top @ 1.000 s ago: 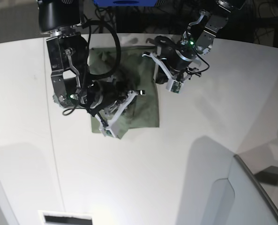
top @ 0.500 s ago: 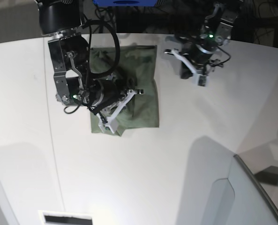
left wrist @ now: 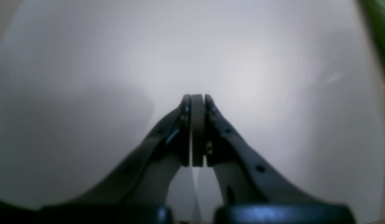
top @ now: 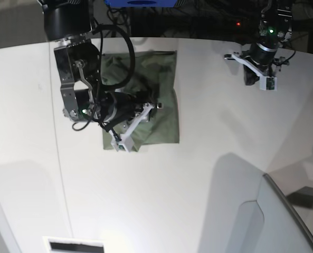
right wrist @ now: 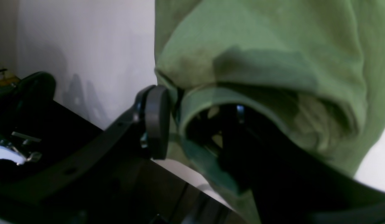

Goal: Layout the t-shirt on the table in an organized manner, then fold the t-shirt properly
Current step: 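Press and smooth the folded stack with the right gripper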

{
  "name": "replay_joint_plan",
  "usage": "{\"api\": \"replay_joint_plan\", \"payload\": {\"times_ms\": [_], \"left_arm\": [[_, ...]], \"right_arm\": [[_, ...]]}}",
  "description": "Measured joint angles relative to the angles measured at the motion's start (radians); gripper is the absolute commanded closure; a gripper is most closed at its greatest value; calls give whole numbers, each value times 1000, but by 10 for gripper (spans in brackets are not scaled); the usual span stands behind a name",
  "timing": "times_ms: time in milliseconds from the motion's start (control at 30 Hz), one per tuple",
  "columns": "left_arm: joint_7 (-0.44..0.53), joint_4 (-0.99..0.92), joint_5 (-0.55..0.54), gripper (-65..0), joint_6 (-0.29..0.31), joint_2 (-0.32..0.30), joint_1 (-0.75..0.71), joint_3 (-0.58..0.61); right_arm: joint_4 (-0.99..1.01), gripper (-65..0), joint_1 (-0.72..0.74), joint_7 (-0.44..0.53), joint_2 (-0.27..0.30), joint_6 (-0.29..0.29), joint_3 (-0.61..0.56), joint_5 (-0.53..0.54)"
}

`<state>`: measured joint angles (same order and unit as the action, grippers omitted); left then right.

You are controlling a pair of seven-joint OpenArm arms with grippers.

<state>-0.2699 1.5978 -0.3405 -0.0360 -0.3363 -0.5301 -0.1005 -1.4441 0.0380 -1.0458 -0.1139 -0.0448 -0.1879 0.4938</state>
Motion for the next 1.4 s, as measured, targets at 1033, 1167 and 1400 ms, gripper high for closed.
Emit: {"api": "replay_joint_plan", "payload": {"times_ms": [1033,1167,1400], "left_arm": [[-2,-185,8,0,187,3,-32,-320],[2,-201,8,0,330,66,-10,-426],[4,-203,12,0,336,76,-14,-479]], "right_arm": [[-165,0,-16,211,250,341,-395,262],[-81,-2,-10,276,262,343,-394,261],[53,-2,-16,327,261,340,-395,263]]}}
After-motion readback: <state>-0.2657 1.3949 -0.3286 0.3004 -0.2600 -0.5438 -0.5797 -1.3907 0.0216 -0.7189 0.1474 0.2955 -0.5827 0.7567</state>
